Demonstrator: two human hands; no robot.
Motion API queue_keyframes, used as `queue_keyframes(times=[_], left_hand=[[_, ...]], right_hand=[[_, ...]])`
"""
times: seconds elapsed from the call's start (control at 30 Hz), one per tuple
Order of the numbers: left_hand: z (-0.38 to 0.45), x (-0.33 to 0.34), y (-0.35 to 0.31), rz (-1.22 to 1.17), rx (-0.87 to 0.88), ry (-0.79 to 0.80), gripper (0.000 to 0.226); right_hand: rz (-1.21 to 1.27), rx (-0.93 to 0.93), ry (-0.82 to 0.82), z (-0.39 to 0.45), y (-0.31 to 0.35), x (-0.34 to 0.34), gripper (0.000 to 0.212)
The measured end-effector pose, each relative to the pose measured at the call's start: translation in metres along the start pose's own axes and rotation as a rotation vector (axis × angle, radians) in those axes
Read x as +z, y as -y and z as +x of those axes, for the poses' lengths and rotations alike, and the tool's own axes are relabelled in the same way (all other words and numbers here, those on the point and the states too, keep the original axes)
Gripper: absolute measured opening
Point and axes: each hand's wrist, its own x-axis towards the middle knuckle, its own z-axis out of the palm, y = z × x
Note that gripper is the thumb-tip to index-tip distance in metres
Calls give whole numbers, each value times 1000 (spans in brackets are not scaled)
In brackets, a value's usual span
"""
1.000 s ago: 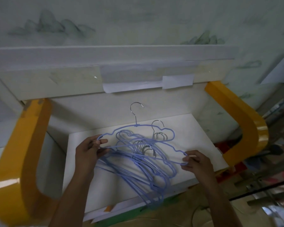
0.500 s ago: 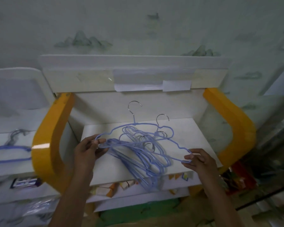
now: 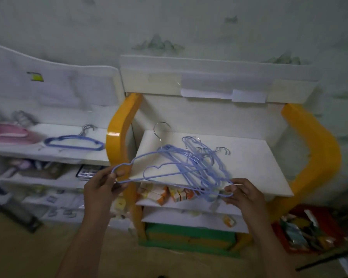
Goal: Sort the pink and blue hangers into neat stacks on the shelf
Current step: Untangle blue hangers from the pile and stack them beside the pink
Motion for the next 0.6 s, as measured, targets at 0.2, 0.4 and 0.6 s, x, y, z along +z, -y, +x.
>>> queue_keyframes(times=[0.2, 0.4, 0.6], left_hand=[[-11, -76, -24, -30, 62, -122, 19], [-9, -146, -40, -76, 81, -242, 19], [18, -229, -56, -63, 71, -283, 19]], right_hand=[[15, -7, 118, -5, 10, 65, 10], [-58, -85, 213, -21, 17, 140, 11], [-48, -101, 252, -37, 18, 230, 13]])
